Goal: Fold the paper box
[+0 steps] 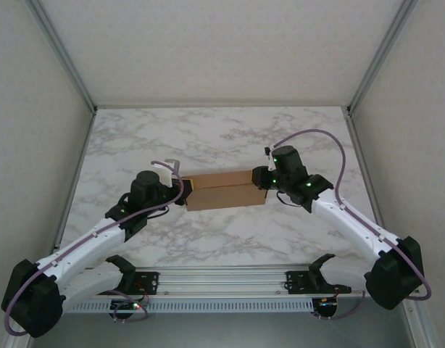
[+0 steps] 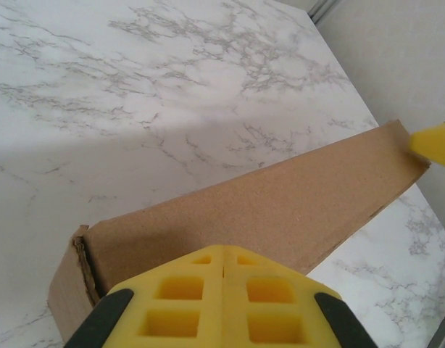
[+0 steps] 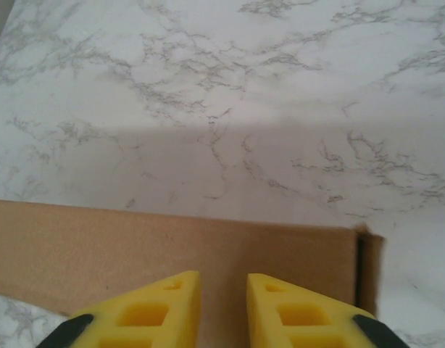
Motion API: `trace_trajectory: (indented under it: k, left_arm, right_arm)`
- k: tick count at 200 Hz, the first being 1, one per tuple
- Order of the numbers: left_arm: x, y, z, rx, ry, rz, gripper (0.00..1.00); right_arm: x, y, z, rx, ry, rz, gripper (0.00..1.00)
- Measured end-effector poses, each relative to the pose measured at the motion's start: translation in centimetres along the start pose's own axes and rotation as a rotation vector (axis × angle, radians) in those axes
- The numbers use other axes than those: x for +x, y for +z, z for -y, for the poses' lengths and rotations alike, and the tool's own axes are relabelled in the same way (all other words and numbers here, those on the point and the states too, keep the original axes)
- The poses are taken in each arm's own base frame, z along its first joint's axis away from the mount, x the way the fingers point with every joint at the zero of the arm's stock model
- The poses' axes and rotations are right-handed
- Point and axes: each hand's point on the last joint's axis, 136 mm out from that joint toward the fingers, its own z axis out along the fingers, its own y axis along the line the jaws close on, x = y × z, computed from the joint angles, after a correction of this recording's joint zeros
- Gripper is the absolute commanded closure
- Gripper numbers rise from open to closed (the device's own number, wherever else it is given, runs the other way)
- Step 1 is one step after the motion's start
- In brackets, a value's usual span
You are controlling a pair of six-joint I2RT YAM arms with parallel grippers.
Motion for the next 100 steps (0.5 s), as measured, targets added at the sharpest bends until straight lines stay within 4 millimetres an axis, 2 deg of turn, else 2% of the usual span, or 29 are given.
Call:
trace_trajectory:
  k: [19, 48, 75, 100]
  left_arm:
    - [-0.1, 0.2, 0.0, -0.009, 0.003, -0.008, 0.94]
    - [-0.3, 0.1, -0.1, -0.022, 0.004, -0.018, 0.87]
    - [-0.3, -0.1, -0.3, -0.044, 0.004, -0.028, 0.87]
    - [-0.3, -0.1, -0.4, -0.053, 0.002, -0.034, 0.87]
  right_arm:
    - [-1.1, -1.3, 0.9, -0.004, 0.039, 0.026, 0.64]
    - [-2.7, -2.5, 2.8, 0.037, 0.094, 0.057, 0.61]
    - [-2.0, -1.8, 4.3, 0.076, 0.139, 0.007, 0.6]
    - [-1.0, -0.7, 4.5, 0.065, 0.176, -0.051, 0.59]
